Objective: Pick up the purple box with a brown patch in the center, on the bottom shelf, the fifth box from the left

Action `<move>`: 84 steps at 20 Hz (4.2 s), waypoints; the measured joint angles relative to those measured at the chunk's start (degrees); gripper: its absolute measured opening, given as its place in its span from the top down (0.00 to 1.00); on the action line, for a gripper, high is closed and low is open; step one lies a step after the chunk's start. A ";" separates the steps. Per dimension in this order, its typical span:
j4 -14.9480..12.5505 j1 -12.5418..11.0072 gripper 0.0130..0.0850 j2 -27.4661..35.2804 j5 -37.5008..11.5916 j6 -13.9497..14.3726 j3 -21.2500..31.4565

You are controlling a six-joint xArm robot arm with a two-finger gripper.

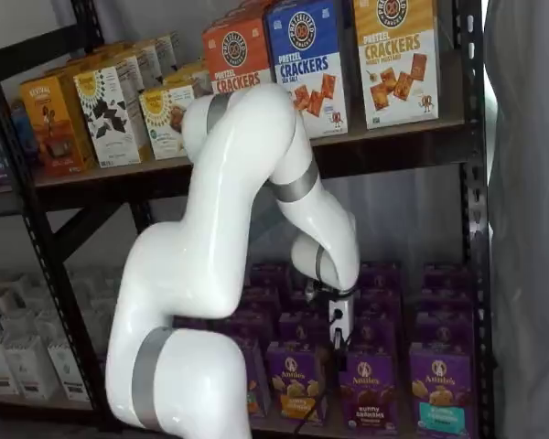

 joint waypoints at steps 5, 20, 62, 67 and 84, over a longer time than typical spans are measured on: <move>0.07 -0.50 0.00 2.60 -0.13 -0.53 -3.06; -15.46 -1.55 0.00 11.01 2.78 12.63 -12.35; -15.00 -1.34 0.61 11.50 -4.28 12.23 -9.01; -14.09 -1.29 0.67 11.29 -4.95 11.39 -8.56; -8.72 -0.82 0.78 7.17 -3.61 6.86 -3.90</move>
